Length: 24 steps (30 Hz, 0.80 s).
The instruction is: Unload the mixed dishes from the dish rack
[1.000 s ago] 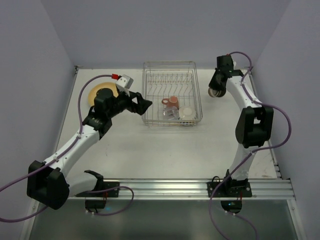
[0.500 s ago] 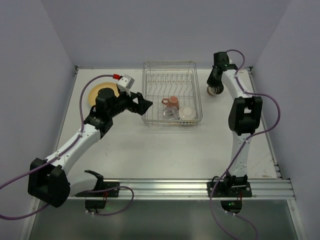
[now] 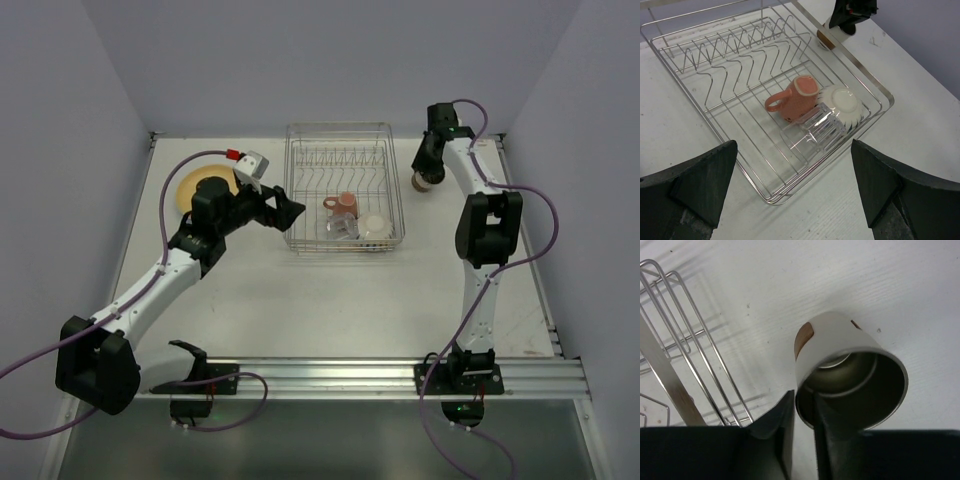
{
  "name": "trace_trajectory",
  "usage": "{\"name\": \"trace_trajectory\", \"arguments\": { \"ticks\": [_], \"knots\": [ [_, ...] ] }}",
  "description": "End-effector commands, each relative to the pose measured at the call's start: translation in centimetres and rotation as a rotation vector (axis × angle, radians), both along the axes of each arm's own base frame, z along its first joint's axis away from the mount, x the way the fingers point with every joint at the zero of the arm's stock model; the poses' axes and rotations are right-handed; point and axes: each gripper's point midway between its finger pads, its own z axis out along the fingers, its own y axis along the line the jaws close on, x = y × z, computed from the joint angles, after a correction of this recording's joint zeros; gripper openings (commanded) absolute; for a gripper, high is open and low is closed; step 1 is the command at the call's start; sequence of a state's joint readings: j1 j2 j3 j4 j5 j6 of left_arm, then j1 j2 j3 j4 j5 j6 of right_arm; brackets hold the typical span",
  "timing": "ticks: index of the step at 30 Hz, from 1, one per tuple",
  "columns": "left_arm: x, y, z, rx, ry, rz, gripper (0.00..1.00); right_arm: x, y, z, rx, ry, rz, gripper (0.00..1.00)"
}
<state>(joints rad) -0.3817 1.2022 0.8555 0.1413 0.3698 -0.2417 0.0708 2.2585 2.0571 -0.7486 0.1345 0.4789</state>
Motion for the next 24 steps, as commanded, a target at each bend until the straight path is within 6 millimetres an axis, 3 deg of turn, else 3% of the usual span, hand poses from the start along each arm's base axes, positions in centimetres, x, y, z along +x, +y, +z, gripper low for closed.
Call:
{"name": "trace_trajectory", "arguments": {
  "ticks": [1, 3, 12, 16, 18, 19, 21, 23, 24],
  "knots": [
    [0.3, 0.2, 1.3, -0.010, -0.059, 0.005, 1.00, 0.7, 0.4, 1.5, 0.020, -0.036, 0.044, 0.33],
    [0.4, 0.2, 1.3, -0.011, -0.060, 0.005, 1.00, 0.8, 0.7, 1.7, 0.030, -0.041, 0.062, 0.51],
    [0.3, 0.0, 1.3, -0.015, -0.059, -0.005, 1.00, 0.5, 1.0, 3.7, 0.051, -0.108, 0.066, 0.54],
    [0.4, 0.0, 1.2, -0.016, -0.056, -0.004, 1.00, -0.1, 1.3, 7.8, 0.068, -0.184, 0.080, 0.55],
    [0.4, -0.2, 1.1, -0.016, -0.056, -0.009, 1.00, -0.7, 1.6, 8.9, 0.078, -0.202, 0.090, 0.55],
    [0.4, -0.1, 1.0, -0.015, -0.053, -0.008, 1.00, -1.1, 1.5, 10.7, 0.080, -0.238, 0.090, 0.56],
    [0.5, -0.2, 1.0, -0.015, -0.052, -0.011, 1.00, -2.2, 1.8, 10.9, 0.092, -0.241, 0.101, 0.57],
    [0.5, -0.2, 0.9, -0.014, -0.050, -0.011, 1.00, -3.1, 2.0, 13.2, 0.104, -0.306, 0.108, 0.61],
    [0.5, -0.2, 0.9, -0.014, -0.050, -0.011, 1.00, -3.8, 2.5, 12.7, 0.117, -0.299, 0.125, 0.63]
  ]
}}
